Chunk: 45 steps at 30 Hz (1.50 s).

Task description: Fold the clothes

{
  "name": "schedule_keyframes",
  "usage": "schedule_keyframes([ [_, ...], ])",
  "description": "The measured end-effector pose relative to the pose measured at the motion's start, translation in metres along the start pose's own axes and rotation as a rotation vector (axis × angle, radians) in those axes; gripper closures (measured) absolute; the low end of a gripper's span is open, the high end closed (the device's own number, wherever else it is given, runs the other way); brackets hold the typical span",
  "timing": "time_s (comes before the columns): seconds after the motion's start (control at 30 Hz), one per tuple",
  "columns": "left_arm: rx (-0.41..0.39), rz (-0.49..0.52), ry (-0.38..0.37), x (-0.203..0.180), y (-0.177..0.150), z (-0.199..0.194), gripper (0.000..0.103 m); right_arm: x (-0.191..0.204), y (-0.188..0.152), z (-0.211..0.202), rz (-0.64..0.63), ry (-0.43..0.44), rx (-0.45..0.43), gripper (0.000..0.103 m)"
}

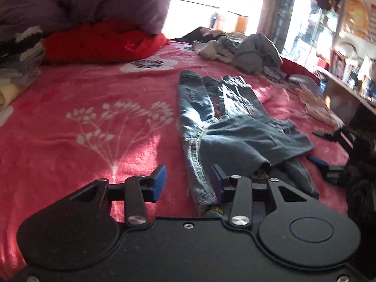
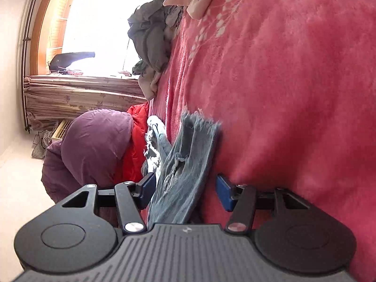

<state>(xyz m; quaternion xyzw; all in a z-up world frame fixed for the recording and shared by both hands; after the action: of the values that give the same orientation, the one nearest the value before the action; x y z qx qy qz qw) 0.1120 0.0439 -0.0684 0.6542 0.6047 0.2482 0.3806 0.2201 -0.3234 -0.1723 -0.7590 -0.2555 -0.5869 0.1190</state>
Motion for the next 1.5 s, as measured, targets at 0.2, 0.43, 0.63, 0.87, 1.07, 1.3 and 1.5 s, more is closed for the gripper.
schedule_keyframes([
  [0.2,0.05,0.318,0.016,-0.035,-0.026,0.019,0.055,0.002,0.011,0.023,-0.055,-0.052,-0.013,0.079],
  [0.43,0.094,0.362,0.09,-0.028,-0.039,0.036,0.052,0.012,0.019,0.032,-0.12,-0.031,-0.008,0.099],
  [0.63,0.084,0.404,0.119,-0.023,-0.044,0.039,0.052,0.032,0.028,0.024,-0.17,0.037,-0.04,0.099],
  [0.87,0.035,0.627,0.101,-0.048,-0.055,0.038,0.082,0.065,0.036,0.016,-0.259,0.132,-0.049,0.099],
  [1.07,0.057,0.654,0.1,-0.043,-0.055,0.041,0.089,0.064,0.036,0.007,-0.288,0.099,-0.054,0.099],
  [1.3,0.08,0.64,0.093,-0.04,-0.058,0.043,0.09,0.026,0.027,0.028,-0.253,-0.098,0.034,0.099],
  [1.5,0.126,0.57,0.024,-0.033,-0.048,0.031,0.09,0.024,0.022,0.02,-0.268,-0.109,0.009,0.099],
])
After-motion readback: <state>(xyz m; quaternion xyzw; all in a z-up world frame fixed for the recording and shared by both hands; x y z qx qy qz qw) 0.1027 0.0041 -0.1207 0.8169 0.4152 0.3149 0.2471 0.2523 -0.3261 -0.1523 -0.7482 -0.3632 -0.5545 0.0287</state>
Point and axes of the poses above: each gripper's, at about its wrist camera, not at the fingertips, and z roughly the way its jaws point, x to its left, y to its top, the point moved 7 cm from there along z, roughly the way its jaws point
